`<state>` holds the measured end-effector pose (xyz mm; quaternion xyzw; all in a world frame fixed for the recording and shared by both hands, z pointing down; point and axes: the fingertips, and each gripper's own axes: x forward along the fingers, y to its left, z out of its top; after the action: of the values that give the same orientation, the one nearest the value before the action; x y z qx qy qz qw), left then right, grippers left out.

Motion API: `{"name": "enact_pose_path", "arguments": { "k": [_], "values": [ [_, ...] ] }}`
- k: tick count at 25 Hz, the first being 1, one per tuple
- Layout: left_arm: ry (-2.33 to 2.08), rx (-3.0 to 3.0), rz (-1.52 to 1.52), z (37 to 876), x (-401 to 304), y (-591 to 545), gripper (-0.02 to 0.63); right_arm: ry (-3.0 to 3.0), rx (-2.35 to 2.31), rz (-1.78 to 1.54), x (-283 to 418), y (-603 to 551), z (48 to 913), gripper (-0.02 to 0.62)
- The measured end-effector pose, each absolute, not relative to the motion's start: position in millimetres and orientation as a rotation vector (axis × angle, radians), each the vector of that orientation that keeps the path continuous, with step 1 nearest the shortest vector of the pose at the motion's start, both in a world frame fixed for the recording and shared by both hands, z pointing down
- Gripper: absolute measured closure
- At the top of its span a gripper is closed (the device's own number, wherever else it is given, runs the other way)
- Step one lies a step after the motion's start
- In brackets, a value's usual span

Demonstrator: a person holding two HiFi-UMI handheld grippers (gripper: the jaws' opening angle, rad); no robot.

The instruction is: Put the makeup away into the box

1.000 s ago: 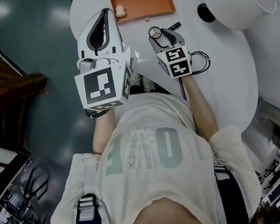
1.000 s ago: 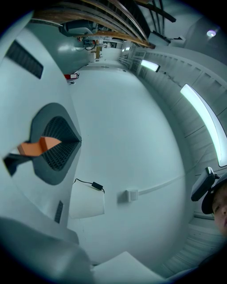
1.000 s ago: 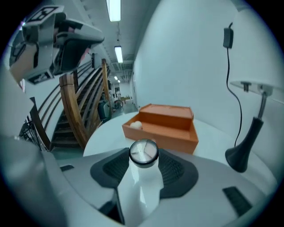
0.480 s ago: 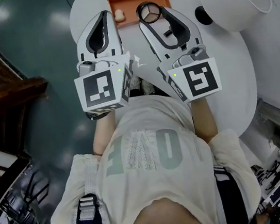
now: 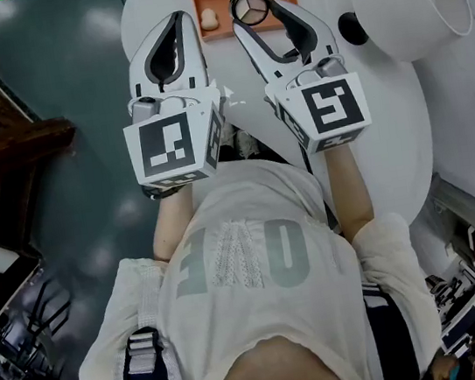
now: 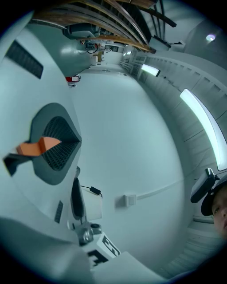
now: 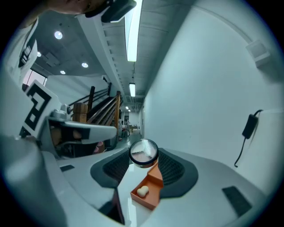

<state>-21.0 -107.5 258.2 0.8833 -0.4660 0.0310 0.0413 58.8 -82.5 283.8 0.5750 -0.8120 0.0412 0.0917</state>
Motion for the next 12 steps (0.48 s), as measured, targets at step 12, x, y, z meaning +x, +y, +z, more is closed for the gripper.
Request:
{"name": "enact_pose_path", "arguments": {
  "k": [12],
  "values": [
    [-1.508,2.554,0.226,311.7,-45.0,-140.1,0.598,-2.204,1.254,0.467,68.2,-177.3,454.0,0.385]
  ]
}}
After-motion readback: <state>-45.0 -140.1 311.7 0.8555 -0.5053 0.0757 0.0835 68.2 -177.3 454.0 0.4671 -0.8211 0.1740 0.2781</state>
